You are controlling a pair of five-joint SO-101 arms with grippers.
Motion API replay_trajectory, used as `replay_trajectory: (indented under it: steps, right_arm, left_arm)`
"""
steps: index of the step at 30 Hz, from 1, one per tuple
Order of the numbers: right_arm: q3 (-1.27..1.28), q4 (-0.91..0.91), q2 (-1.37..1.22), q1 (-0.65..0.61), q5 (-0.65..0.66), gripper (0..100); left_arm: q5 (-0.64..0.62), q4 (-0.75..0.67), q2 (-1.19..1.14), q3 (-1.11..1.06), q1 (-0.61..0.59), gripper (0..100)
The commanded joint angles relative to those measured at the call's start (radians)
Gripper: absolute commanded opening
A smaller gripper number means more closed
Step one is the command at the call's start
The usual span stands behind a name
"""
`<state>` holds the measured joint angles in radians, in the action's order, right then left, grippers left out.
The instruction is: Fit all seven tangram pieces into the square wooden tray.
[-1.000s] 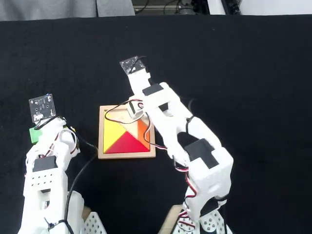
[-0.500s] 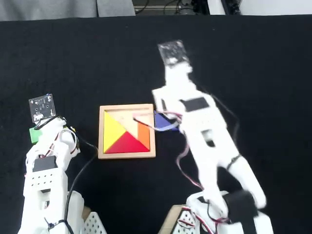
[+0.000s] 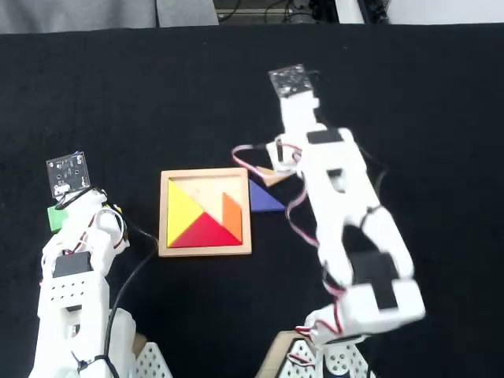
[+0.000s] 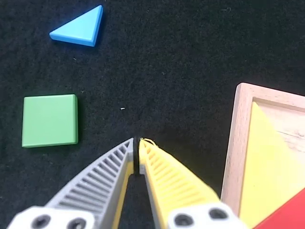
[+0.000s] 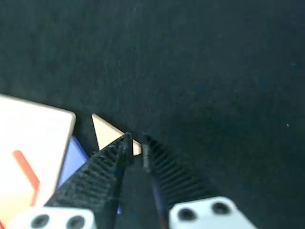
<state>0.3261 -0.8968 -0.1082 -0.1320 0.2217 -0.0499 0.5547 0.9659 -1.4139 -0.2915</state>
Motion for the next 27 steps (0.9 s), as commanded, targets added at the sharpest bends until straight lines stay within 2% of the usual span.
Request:
replay_trajectory:
  steps: [1,4,9,15,21,27]
  right_arm:
    - [-0.206,-0.138,-0.068,-0.009,0.192,12.9]
    - [-0.226,-0.164,-0.093,-0.011,0.322,13.1]
    - [-0.208,-0.175,-0.102,-0.075,0.45,14.3]
    - [-0.108,-0.187,-0.101,-0.121,0.623,28.1]
    - [-0.091,-0.18,-0.102,-0.12,0.649,23.7]
    - [-0.104,-0.18,-0.145,-0.118,0.649,23.8]
  left_arm:
    - [-0.012,-0.018,0.017,0.005,0.002,3]
    - [-0.012,-0.018,0.017,0.005,0.002,3]
    - [-0.012,-0.018,0.017,0.005,0.004,3]
    - [-0.012,-0.018,0.017,0.005,0.004,3]
    - [-0.012,-0.018,0.017,0.005,0.004,3]
    - [-0.012,-0.018,0.017,0.005,0.004,3]
